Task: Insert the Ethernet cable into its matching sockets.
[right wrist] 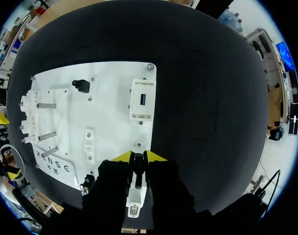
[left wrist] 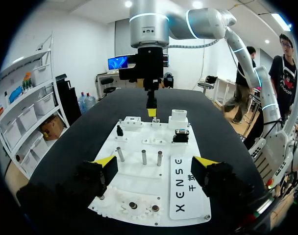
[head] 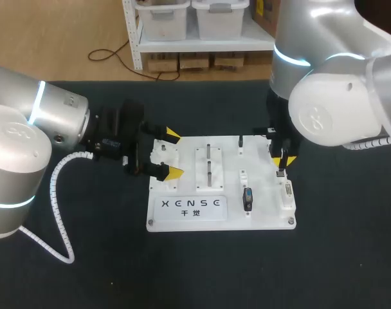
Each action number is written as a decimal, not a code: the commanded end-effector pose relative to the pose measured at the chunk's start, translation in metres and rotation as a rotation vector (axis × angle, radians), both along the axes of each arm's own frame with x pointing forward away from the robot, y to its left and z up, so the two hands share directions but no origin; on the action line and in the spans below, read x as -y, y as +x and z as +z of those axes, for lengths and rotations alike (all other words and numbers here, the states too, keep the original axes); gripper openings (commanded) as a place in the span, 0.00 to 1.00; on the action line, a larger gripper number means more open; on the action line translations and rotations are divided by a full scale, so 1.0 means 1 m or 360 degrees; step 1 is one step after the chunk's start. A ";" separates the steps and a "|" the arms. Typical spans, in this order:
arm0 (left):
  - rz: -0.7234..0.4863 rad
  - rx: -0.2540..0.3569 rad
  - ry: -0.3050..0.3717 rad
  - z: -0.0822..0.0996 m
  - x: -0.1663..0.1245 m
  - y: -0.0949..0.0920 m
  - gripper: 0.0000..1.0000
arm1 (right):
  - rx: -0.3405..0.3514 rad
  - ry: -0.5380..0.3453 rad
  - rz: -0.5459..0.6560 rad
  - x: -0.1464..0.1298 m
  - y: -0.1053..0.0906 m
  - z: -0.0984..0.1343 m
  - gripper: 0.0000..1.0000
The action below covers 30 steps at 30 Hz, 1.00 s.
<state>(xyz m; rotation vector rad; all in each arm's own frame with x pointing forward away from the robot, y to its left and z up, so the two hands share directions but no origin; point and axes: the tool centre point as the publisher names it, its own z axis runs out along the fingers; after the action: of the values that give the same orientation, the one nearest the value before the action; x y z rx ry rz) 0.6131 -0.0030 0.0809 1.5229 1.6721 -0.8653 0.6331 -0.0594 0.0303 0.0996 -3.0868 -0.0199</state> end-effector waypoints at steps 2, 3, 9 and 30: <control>0.0002 0.0005 -0.0007 -0.001 -0.001 -0.001 1.00 | -0.0006 -0.0004 0.0003 0.002 -0.001 -0.003 0.00; 0.0002 0.0005 -0.0007 -0.001 -0.001 -0.001 1.00 | -0.0008 -0.0003 0.0005 0.002 -0.002 -0.004 0.00; 0.0002 0.0005 -0.0007 -0.001 -0.001 -0.001 1.00 | -0.0018 0.0000 0.0013 0.000 -0.003 -0.008 0.00; 0.0002 0.0005 -0.0007 -0.001 -0.001 -0.001 1.00 | -0.0039 -0.0019 0.0041 -0.003 -0.005 -0.026 0.00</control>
<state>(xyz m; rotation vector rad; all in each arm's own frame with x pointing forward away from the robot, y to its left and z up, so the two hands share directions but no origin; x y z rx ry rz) 0.6131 -0.0030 0.0809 1.5229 1.6721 -0.8653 0.6275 -0.0575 0.0181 0.1387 -3.0625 -0.0019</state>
